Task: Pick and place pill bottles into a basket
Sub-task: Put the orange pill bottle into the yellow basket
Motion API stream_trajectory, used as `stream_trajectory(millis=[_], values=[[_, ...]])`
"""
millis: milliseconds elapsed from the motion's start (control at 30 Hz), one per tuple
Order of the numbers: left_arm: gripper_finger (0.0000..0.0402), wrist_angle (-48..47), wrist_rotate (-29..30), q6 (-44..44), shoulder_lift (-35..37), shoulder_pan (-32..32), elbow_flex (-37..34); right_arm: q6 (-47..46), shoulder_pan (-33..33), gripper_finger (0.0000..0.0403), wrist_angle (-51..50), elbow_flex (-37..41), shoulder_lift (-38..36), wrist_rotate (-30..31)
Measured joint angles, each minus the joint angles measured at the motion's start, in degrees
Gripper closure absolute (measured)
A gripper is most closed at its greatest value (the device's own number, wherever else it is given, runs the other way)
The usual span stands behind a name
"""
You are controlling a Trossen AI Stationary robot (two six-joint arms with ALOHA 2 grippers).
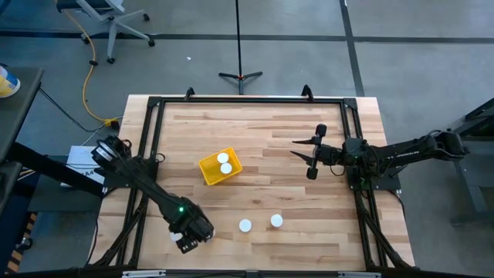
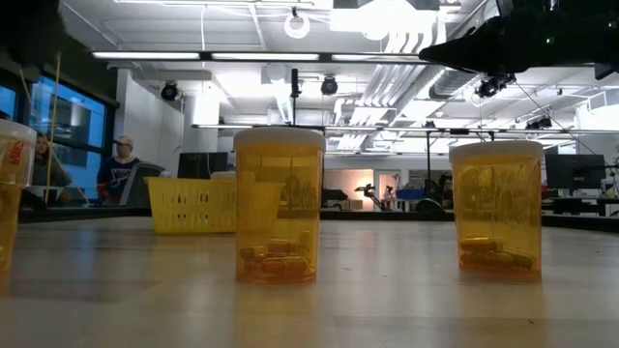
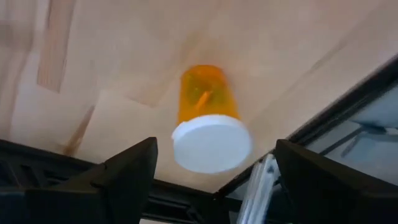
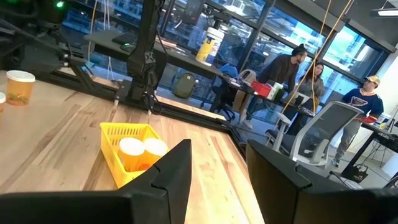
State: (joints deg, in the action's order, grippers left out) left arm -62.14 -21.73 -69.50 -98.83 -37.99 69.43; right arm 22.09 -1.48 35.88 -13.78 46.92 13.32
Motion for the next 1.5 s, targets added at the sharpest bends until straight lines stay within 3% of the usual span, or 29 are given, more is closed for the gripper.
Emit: stream_trajectory(millis=[300,700,1500], values=[[0.0041,-0.1,-3.3,0.9,-3.4,-0.3,-0.1,-0.1,0.0,0.0259,-0.1,0.0,0.0,0.0],[0.0073,1.0,0.8,1.5,-3.4,-1.2,-0.1,-0.1,0.0,0.0259,-0.2,0.0,0.0,0.0],[0.0138,2.5,1.7,5.2,-3.3,-3.4,0.0,0.0,0.0,0.0259,-0.5,0.0,0.0,0.0]])
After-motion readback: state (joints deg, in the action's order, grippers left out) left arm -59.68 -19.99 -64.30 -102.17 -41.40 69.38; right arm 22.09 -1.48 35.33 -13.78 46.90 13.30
